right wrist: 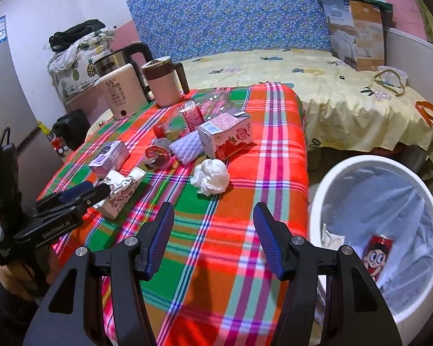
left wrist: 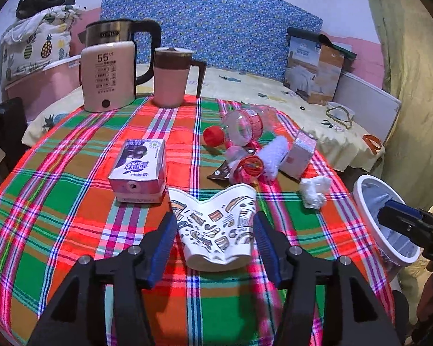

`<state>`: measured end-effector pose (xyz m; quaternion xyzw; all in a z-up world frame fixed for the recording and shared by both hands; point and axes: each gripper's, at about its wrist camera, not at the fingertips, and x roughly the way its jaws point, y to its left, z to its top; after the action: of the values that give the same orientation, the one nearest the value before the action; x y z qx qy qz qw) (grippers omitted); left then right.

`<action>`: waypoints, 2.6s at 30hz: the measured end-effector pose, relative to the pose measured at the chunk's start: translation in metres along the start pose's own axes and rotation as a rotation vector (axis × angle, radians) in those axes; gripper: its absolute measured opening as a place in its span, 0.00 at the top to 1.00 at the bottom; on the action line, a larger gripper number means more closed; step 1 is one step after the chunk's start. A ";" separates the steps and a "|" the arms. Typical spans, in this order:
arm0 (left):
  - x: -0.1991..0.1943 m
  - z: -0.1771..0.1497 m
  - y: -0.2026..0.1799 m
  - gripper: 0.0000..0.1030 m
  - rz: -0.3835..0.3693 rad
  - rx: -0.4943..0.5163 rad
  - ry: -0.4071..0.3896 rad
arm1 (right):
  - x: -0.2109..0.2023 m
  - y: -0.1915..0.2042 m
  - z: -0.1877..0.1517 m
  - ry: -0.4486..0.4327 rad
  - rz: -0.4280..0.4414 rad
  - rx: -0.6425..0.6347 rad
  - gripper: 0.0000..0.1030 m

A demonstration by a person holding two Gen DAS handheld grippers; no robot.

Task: Collect trash
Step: 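Grasp the patterned paper cup with the left tool while the right tool grasps the crumpled tissue, then carry the paper cup and tissue over the bin and open both tools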

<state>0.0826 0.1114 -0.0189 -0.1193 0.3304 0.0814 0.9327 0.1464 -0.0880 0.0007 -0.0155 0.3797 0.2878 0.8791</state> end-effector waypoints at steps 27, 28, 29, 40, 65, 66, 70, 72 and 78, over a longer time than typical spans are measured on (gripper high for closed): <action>0.020 -0.002 -0.004 0.74 -0.072 -0.023 0.049 | 0.049 -0.002 0.014 0.077 0.000 0.025 0.74; 0.018 -0.002 -0.004 0.75 -0.071 -0.022 0.049 | 0.048 -0.003 0.015 0.075 0.001 0.026 0.74; 0.017 -0.003 -0.005 0.76 -0.071 -0.021 0.048 | 0.045 -0.004 0.013 0.073 0.001 0.026 0.74; -0.007 -0.008 -0.029 0.80 -0.103 0.020 0.034 | 0.002 -0.008 -0.002 0.032 -0.006 0.039 0.74; -0.037 -0.011 -0.106 0.80 -0.204 0.153 0.013 | -0.047 -0.045 -0.024 -0.068 -0.078 0.113 0.74; -0.037 -0.011 -0.110 0.80 -0.209 0.158 0.014 | -0.048 -0.047 -0.024 -0.071 -0.084 0.116 0.74; -0.036 -0.009 -0.123 0.80 -0.231 0.179 0.014 | -0.054 -0.056 -0.026 -0.083 -0.101 0.129 0.74; -0.035 -0.007 -0.130 0.80 -0.243 0.190 0.013 | -0.057 -0.060 -0.029 -0.088 -0.109 0.136 0.74; -0.030 -0.002 -0.155 0.80 -0.278 0.223 0.014 | -0.066 -0.078 -0.033 -0.102 -0.143 0.165 0.74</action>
<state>0.0941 -0.0399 0.0244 -0.0602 0.3242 -0.0866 0.9401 0.1289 -0.1940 0.0067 0.0444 0.3549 0.1925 0.9138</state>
